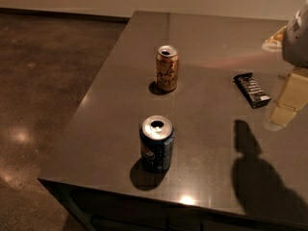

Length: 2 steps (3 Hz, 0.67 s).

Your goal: Move orange can near pepsi can

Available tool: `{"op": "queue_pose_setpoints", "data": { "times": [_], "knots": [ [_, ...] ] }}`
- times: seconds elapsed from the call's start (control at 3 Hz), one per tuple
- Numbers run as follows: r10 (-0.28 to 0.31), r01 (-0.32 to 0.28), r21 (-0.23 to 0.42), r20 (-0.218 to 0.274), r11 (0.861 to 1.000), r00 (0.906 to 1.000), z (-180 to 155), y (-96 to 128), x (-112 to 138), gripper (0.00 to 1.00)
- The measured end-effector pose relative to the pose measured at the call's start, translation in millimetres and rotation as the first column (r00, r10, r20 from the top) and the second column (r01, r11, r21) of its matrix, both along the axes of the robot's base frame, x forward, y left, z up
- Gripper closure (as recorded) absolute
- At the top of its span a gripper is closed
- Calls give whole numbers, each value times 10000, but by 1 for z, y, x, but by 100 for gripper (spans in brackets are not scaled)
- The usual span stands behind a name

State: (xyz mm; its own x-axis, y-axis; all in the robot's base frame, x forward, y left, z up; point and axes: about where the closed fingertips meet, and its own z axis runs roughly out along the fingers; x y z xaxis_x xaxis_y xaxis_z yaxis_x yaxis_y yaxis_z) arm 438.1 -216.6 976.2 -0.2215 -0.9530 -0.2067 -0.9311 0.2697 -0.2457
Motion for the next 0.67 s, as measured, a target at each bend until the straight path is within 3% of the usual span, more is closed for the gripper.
{"op": "queue_pose_setpoints", "data": {
  "times": [0.33,0.67],
  "knots": [
    [0,0,0,2,10000,10000,0,0,0,0],
    [-449,447,171,102,9989,9989,-2,2,13,0]
  ]
}}
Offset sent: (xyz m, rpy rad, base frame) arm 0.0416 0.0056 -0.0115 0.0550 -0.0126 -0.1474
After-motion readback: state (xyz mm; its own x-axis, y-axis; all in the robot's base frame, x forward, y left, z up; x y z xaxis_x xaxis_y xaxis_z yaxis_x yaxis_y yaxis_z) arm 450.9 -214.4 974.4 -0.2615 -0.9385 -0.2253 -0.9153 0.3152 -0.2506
